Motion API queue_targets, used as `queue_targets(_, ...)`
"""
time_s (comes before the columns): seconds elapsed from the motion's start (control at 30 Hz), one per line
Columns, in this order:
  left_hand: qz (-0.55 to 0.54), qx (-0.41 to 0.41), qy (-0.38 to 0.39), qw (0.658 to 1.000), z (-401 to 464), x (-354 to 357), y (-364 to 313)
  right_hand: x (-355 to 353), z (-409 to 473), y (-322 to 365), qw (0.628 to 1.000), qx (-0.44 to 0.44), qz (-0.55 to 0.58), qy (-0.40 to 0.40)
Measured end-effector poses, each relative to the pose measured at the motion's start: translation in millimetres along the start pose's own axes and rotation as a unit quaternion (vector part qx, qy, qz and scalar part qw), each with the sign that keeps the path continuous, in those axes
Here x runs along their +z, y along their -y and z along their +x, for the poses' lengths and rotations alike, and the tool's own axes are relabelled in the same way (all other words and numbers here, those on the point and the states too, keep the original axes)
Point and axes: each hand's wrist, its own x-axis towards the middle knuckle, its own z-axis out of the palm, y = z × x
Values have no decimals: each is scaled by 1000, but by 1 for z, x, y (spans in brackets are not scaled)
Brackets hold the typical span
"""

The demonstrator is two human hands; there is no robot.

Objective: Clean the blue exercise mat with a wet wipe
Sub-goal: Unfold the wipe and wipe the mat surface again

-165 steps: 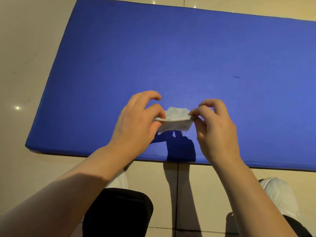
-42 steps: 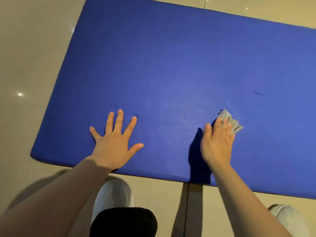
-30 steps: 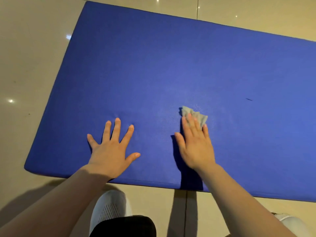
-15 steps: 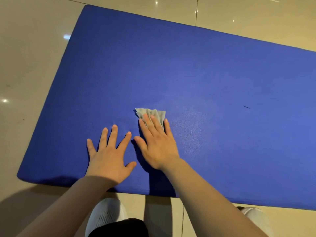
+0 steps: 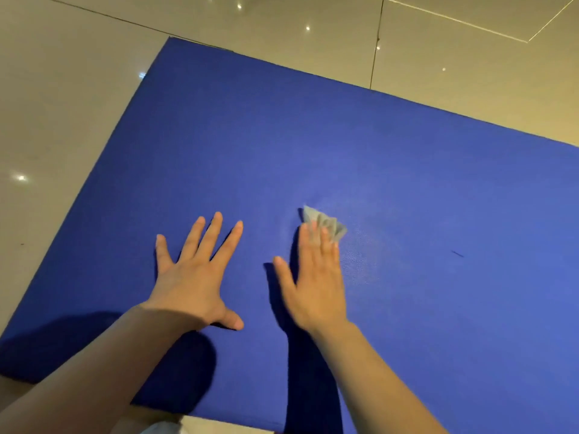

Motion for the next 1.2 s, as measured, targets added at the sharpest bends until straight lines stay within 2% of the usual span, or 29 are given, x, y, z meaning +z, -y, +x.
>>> queue_targets(0.07, 23, -9, -2, 1000, 12, -11, -5, 9, 3, 17, 995, -80, -9, 56)
queue_targets(0.13, 51, -25, 13, 998, 23, -15, -5, 5, 9, 6, 993, -103, -52, 32)
queue_targets(0.17, 59, -33, 30, 997, 27, -16, -6, -1, 13, -8, 994, -87, -62, 15)
queue_targets(0.27, 89, -45, 61, 993, 34, -19, -14, -27, 25, -63, 995, 47, -86, -28)
queue_targets(0.37, 100, -51, 58, 992, 34, -22, -20, -54, 35, -94, 976, 204, -59, -53)
queue_targets(0.43, 100, -51, 58, 992, 34, -23, -21, -52, 41, -86, 969, 237, -27, -64)
queue_targets(0.5, 114, -51, 64, 990, 35, -26, -23, -36, 42, -59, 987, 151, -32, -45)
queue_targets(0.57, 134, -54, 64, 987, 36, -27, -26, -18, 38, -29, 999, -16, -35, -8)
queue_targets(0.6, 144, -56, 66, 986, 36, -27, -27, -11, 34, -16, 997, -65, -36, 21)
queue_targets(0.67, 167, -56, 70, 982, 37, -28, -28, -6, 34, -13, 992, -104, -43, 49)
queue_targets(0.77, 198, -53, 67, 976, 38, -27, -26, -18, 35, -37, 984, -126, -122, 37)
queue_targets(0.83, 222, -46, 60, 972, 40, -30, -26, -35, 43, -72, 987, -71, -145, 3)
queue_targets(0.9, 244, -43, 59, 967, 41, -32, -29, -55, 43, -112, 990, 52, -122, -35)
queue_targets(1.0, 268, -47, 59, 961, 45, -33, -35, -73, 32, -139, 966, 232, -93, -74)
queue_targets(1.1, 275, -58, 67, 957, 48, -31, -40, -57, 34, -109, 961, 255, -46, -92)
queue_targets(1.13, 273, -63, 72, 957, 48, -30, -41, -48, 34, -95, 968, 235, -32, -84)
queue_targets(1.2, 273, -70, 80, 956, 48, -29, -42, -32, 31, -63, 987, 141, -18, -74)
